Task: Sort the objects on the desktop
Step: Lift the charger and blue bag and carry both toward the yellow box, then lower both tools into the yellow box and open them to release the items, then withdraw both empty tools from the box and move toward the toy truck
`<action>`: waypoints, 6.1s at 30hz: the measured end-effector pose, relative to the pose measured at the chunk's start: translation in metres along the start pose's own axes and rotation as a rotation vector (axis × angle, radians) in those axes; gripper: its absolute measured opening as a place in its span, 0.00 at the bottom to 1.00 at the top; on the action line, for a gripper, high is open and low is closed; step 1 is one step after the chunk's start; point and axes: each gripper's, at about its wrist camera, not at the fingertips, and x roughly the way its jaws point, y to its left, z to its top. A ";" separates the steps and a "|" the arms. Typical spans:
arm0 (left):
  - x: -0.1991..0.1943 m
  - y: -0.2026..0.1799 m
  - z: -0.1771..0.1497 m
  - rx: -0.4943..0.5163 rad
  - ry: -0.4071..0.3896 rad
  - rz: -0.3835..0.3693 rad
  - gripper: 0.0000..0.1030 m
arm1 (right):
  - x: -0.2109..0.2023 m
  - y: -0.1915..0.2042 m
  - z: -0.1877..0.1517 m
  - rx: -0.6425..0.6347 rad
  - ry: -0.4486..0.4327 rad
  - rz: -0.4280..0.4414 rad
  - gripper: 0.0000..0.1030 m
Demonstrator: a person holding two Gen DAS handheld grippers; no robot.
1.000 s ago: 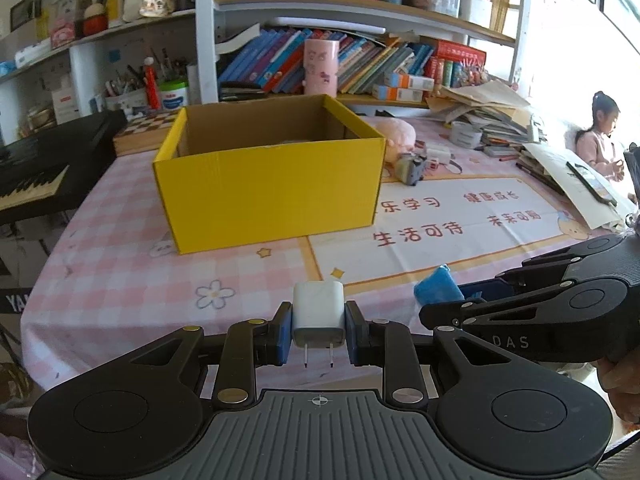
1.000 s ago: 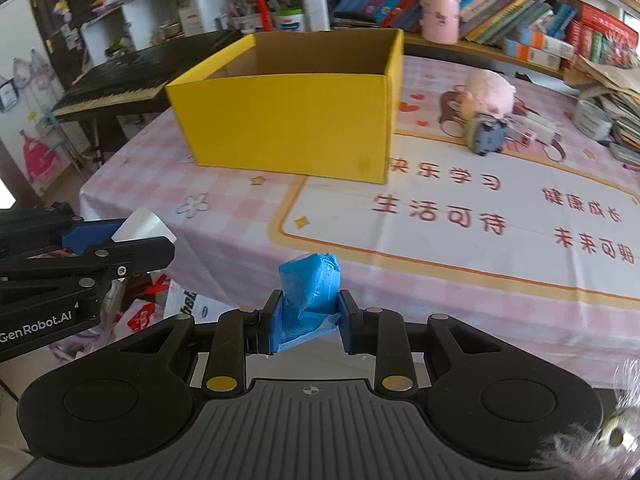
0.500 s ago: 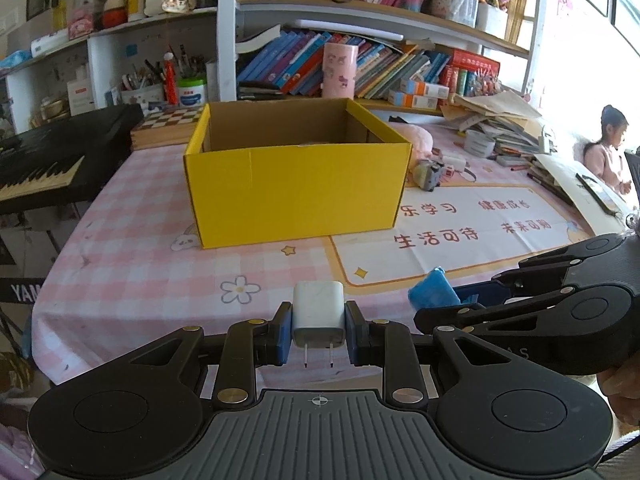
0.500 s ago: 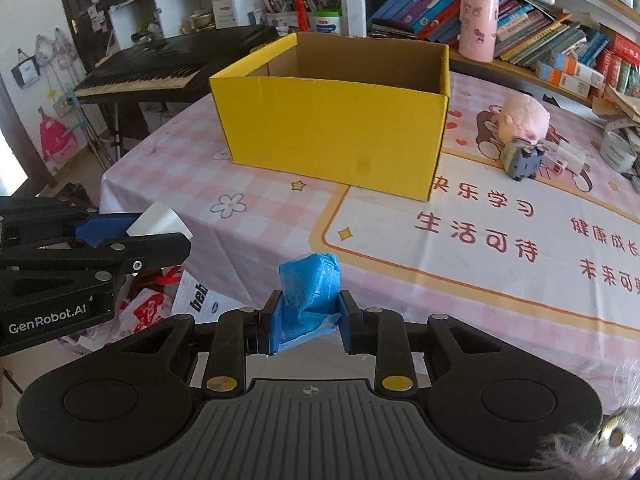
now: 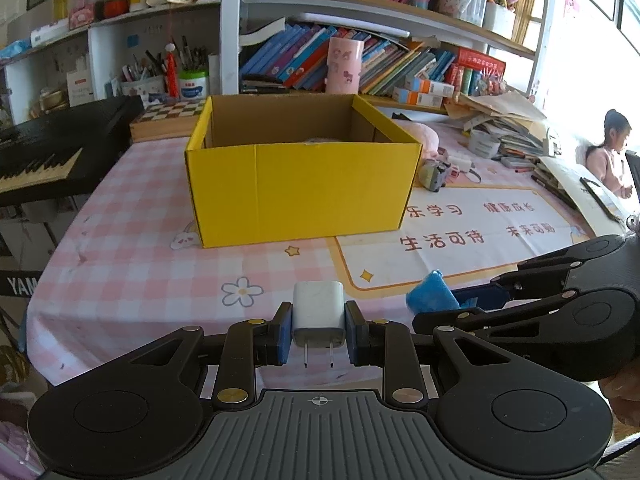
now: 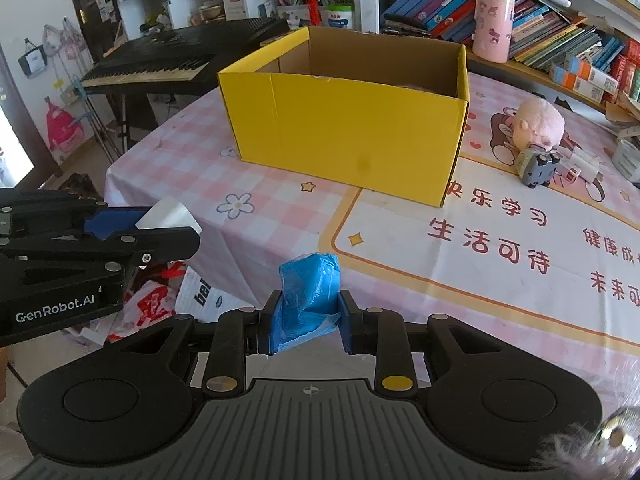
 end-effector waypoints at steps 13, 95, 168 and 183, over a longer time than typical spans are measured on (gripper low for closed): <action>0.015 -0.004 0.034 0.016 -0.039 0.025 0.24 | 0.001 -0.019 0.032 0.014 -0.047 0.040 0.24; 0.152 0.026 0.167 0.157 0.052 0.109 0.69 | 0.137 -0.081 0.202 -0.600 0.067 0.076 0.55; 0.003 -0.053 0.018 0.068 -0.084 0.045 0.91 | -0.053 -0.033 -0.034 0.142 -0.241 -0.386 0.72; 0.039 -0.106 0.038 0.139 -0.056 -0.008 0.91 | -0.053 -0.092 -0.034 0.187 -0.201 -0.445 0.77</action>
